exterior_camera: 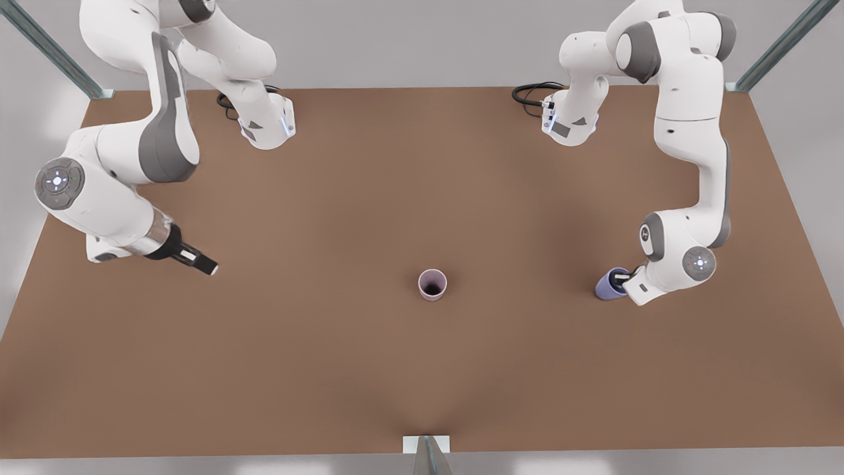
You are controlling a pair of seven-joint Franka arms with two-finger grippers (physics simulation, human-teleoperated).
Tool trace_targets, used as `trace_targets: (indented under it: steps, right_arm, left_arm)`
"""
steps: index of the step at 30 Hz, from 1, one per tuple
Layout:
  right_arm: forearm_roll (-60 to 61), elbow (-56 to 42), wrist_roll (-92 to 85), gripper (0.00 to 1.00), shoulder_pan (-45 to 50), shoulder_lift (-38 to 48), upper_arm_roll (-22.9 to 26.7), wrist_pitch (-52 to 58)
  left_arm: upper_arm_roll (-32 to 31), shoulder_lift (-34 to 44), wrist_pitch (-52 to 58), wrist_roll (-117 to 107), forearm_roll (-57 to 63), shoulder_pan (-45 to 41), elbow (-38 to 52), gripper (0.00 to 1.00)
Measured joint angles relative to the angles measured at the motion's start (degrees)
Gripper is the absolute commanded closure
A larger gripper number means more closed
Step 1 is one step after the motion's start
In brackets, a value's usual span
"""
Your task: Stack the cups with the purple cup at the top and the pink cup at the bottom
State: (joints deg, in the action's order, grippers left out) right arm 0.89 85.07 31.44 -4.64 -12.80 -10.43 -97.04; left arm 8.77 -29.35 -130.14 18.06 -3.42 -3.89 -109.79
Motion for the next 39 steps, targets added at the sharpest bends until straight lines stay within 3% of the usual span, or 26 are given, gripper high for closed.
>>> trace_targets:
  steps: [4,10,15,20,27,39]
  right_arm:
    - [-0.62,-3.60,-5.44,0.00,-1.04,-1.29,-0.21,1.93]
    - [-1.20,-7.48,-11.61,0.00,-1.50,-0.20,-0.18,4.36]
    - [-1.15,-7.98,-15.37,0.00,-1.13,-0.11,-0.28,7.01]
    - [-1.34,-9.17,-18.26,0.00,-1.53,-0.03,0.29,8.86]
    - [-1.73,-9.93,-21.14,0.00,-1.62,-0.01,0.71,10.57]
    - [-1.81,-12.33,-24.00,0.00,-1.84,-0.47,2.07,12.96]
  left_arm:
    - [-0.64,0.41,0.09,0.38,-0.11,-0.22,0.44,0.77]
    - [-1.91,3.53,7.35,-2.05,0.00,-7.03,8.71,0.79]
    - [-14.58,4.78,14.67,-9.73,-0.06,-11.33,14.59,0.79]
    - [-23.47,-0.04,19.25,-19.56,-0.16,-12.66,23.45,0.79]
    - [-24.57,-10.13,21.13,-33.41,-0.11,-18.10,37.71,0.79]
    - [-24.55,-13.15,19.27,-49.96,0.14,-19.23,39.22,0.79]
